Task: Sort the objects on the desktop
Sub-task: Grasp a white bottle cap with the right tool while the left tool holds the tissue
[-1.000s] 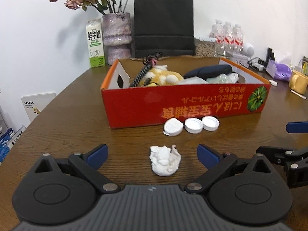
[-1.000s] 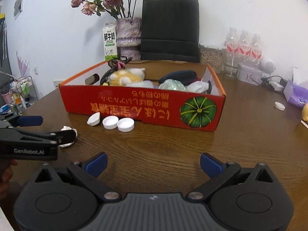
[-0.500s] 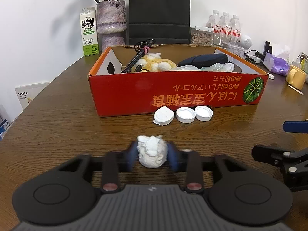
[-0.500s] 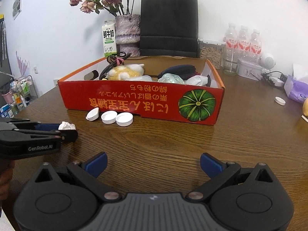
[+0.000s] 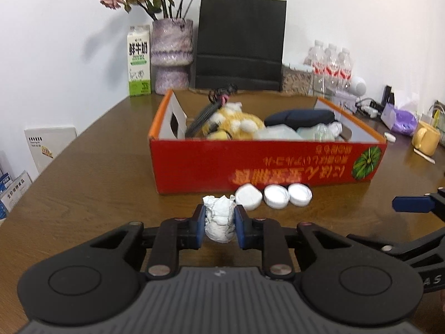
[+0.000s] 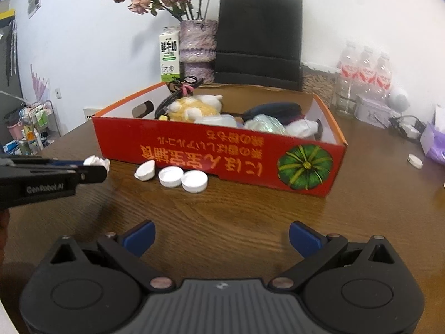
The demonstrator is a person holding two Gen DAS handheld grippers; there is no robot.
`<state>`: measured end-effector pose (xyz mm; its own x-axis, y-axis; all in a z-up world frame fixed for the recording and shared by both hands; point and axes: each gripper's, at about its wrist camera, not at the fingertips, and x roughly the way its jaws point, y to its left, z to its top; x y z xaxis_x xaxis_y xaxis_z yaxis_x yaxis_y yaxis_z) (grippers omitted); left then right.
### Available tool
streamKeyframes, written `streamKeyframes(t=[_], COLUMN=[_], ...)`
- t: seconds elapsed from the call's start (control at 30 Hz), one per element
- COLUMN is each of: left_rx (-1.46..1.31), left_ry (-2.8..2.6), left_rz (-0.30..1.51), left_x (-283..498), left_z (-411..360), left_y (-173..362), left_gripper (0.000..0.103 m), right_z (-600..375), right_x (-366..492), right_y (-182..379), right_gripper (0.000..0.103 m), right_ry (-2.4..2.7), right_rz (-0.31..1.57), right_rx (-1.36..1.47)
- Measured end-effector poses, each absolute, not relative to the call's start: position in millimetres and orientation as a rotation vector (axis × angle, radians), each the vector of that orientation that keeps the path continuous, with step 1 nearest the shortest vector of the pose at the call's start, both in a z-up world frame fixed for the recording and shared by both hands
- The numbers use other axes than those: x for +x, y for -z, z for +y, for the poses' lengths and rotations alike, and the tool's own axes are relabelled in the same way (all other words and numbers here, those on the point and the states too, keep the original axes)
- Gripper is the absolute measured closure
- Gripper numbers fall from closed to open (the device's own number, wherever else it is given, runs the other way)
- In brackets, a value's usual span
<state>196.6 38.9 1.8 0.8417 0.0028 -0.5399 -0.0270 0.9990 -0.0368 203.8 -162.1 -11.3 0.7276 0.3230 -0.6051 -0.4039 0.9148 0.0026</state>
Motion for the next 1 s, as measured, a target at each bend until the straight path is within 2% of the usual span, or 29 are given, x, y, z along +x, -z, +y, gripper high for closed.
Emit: streamKeyframes(t=[0.23, 0.43, 0.5, 0.67, 0.8, 0.93, 1.0], left_rx=[-0.054, -0.061, -0.068, -0.086, -0.102, -0.117, -0.122], left_ry=[-0.014, -0.017, -0.022, -0.023, -0.015, -0.008, -0.005], left_rz=[0.533, 0.526, 0.531, 0.543, 0.550, 0.556, 0.557], left_x=[199.8, 204.6, 207.6, 213.2, 214.5, 213.1, 212.1], left_z=[50.4, 61.2, 66.5, 77.3, 83.9, 88.2, 90.1], left_y=[-11.8, -11.9, -9.7, -3.6, 0.0, 1.3, 1.6], left_gripper=[0.080, 0.080, 0.080, 0.080, 0.080, 0.080, 0.080], right_z=[-141.8, -130.7, -127.7, -117.9, -112.6, -110.9, -110.4], right_x=[226.5, 246.7, 251.8, 262.1, 267.8, 272.5, 273.6], right_y=[8.3, 12.8, 13.8, 17.2, 19.8, 21.4, 21.6], right_gripper=[0.003, 0.015, 0.025, 0.031, 0.044, 0.047, 0.052], right_ry=[-0.400, -0.368, -0.373, -0.369, -0.380, -0.390, -0.395], right_rz=[0.643, 0.667, 0.673, 0.691, 0.709, 0.717, 0.718], right_rx=[-0.164, -0.183, -0.182, -0.191, -0.186, -0.171, -0.165])
